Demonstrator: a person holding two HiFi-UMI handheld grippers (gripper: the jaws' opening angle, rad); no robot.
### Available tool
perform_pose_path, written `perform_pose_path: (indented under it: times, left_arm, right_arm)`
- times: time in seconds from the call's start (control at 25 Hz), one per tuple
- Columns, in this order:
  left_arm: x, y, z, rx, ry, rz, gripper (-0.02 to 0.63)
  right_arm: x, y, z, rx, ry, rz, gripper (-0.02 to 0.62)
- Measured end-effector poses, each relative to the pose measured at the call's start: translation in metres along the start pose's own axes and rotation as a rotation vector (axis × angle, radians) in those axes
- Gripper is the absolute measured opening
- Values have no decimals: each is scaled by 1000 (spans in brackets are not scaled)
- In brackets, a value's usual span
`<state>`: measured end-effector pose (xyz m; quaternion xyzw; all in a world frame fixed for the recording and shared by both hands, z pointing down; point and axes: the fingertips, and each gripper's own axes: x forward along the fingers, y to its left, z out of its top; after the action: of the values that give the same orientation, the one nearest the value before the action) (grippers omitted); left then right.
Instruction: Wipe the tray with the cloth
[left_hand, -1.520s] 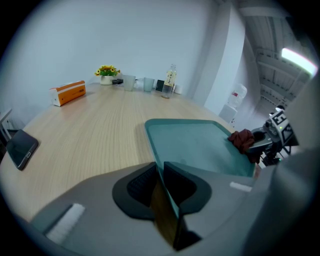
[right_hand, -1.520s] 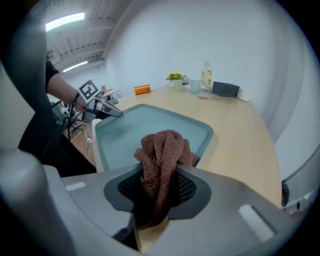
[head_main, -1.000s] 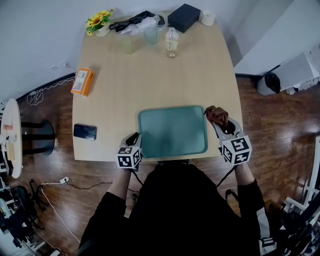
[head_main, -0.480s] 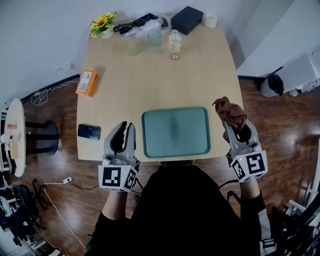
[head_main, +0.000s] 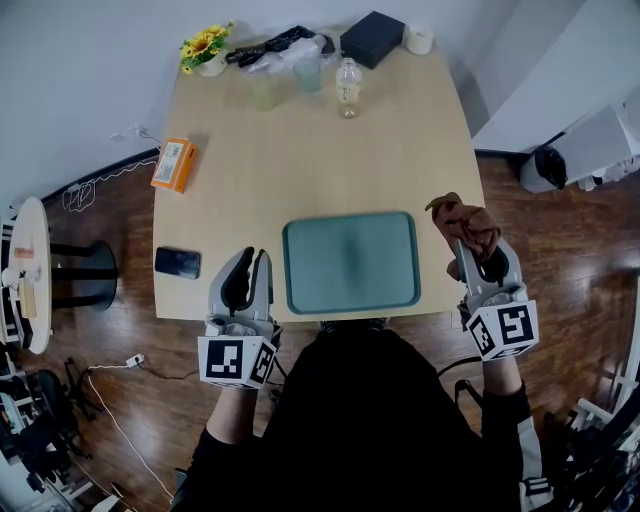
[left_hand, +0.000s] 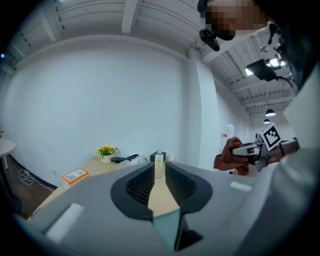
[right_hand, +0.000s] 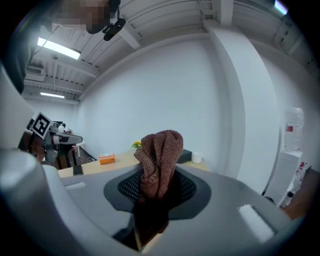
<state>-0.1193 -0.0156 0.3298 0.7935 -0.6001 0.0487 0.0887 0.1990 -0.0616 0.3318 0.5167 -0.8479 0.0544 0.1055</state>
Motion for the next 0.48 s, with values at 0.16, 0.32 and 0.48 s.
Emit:
perform_pose_path:
  times: [0.16,0.32,0.48]
  left_arm:
    - [-3,7,-4,3,13,17,48]
    - [-4,7,-11,-10,28,22,48]
    - [-2,0,-13,-27,36,4,48]
  right_arm:
    - [-11,-43,-33,32,64,-93,109]
    - [-3,-61,-94,51,157,-125,107]
    - [24,-60,-213,157,398,-80,112]
